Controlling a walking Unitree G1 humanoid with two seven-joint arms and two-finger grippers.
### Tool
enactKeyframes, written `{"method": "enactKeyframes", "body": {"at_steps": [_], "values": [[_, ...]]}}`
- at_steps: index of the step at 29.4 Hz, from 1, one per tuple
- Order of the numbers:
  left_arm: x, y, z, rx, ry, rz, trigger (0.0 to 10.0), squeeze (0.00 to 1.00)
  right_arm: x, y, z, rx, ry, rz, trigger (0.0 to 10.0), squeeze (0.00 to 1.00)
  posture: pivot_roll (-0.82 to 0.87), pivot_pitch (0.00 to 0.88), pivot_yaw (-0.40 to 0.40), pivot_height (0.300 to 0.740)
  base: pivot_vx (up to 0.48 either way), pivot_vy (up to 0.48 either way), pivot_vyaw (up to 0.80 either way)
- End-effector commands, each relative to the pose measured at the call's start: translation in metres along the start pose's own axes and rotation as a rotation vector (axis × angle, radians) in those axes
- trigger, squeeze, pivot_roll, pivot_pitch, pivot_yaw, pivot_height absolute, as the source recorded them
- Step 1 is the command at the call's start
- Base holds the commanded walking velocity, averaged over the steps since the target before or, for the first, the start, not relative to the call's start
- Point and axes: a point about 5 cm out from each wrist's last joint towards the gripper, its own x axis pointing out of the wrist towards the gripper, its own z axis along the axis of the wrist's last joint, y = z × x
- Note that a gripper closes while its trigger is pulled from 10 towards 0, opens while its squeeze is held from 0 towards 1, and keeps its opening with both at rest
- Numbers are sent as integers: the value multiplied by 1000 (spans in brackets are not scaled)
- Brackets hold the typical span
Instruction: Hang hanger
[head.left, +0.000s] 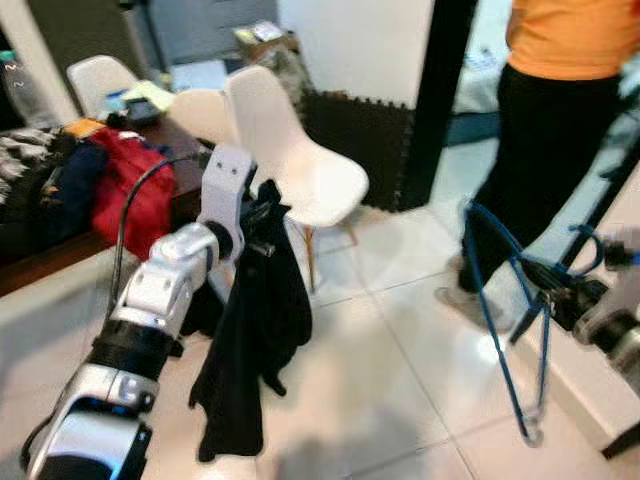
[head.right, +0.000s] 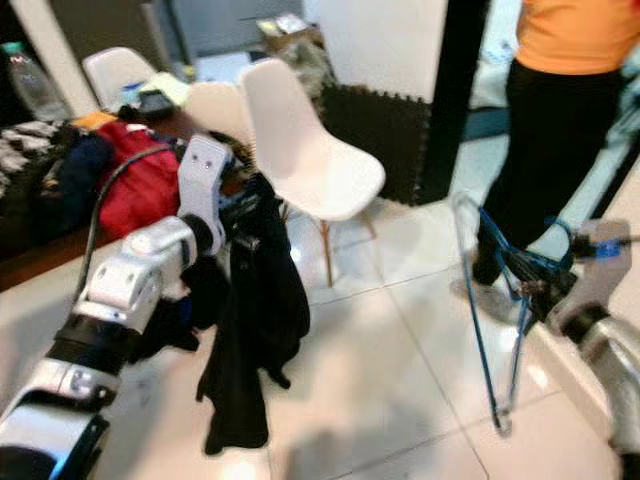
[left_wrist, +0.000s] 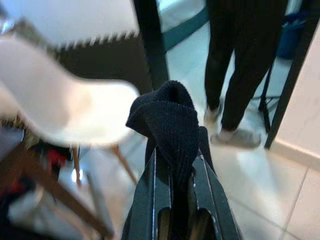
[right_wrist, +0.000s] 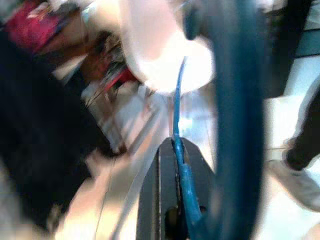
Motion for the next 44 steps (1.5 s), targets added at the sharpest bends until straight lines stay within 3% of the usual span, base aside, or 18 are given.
{"method": "enactKeyframes", "body": {"at_steps": [1, 3, 4, 9, 10, 12, 13, 15, 16, 23, 37, 38, 39, 40, 44], "values": [[0, 3, 8, 44, -36, -6, 10000, 0, 0, 15, 1, -4, 13, 128, 10000, 0, 38, 21, 43, 740, 0, 0, -763], [0, 3, 8, 44, -36, -6, 10000, 0, 0, 15, 1, -4, 13, 128, 10000, 0, 38, 21, 43, 740, 0, 0, -763], [0, 3, 10, 72, -42, -10, 10000, 0, -7, 24, 1, -13, 43, 216, 10000, 0, 34, 24, 43, 740, 0, 0, -738], [-1, 4, 9, 68, -42, -6, 10000, 0, -10, 35, 2, -15, 57, 295, 10000, 0, 31, 23, 44, 740, 0, 0, -535], [-2, 5, 7, 69, -38, 3, 10000, 0, -7, 49, 4, -20, 61, 370, 10000, 0, 30, 25, 44, 740, 0, 0, 0], [-2, 5, 7, 69, -38, 3, 10000, 0, -7, 49, 4, -20, 61, 370, 10000, 0, 30, 25, 44, 740, 0, 0, 0], [-2, 6, 6, 70, -34, 10, 10000, 0, -3, 61, 6, -28, 62, 425, 10000, 0, 31, 24, 43, 740, 0, 0, 0], [-2, 6, 6, 70, -34, 10, 10000, 0, -3, 61, 6, -28, 62, 425, 10000, 0, 31, 24, 43, 740, 0, 0, 0], [-2, 6, 5, 70, -36, 12, 10000, 0, 4, 72, 7, -34, 59, 468, 10000, 0, 32, 25, 43, 740, 0, 0, 0], [3, -2, 0, 22, -49, -4, 10000, 0, 31, 78, -1, -82, 167, 363, 10000, 0, 29, 21, 42, 740, 0, 0, 0], [7, -18, 0, 23, -65, -47, 10000, 0, 39, 75, 14, -84, 133, 294, 10000, 0, 25, 19, 38, 740, 0, 0, 0], [7, -17, -1, 34, -60, -44, 10000, 0, 35, 75, 20, -74, 92, 319, 10000, 0, 25, 20, 37, 740, 0, 0, 0], [5, -9, -3, 48, -52, -23, 10000, 0, 19, 83, 28, -101, 59, 444, 10000, 0, 27, 22, 36, 740, 0, 0, 0], [4, -7, -3, 52, -51, -17, 10000, 0, 14, 87, 30, -111, 59, 492, 10000, 0, 27, 22, 36, 740, 0, 0, 0], [4, -6, -2, 53, -54, -15, 10000, 0, 15, 101, 30, -115, 74, 563, 10000, 0, 24, 20, 38, 740, 0, 0, 0]]}}
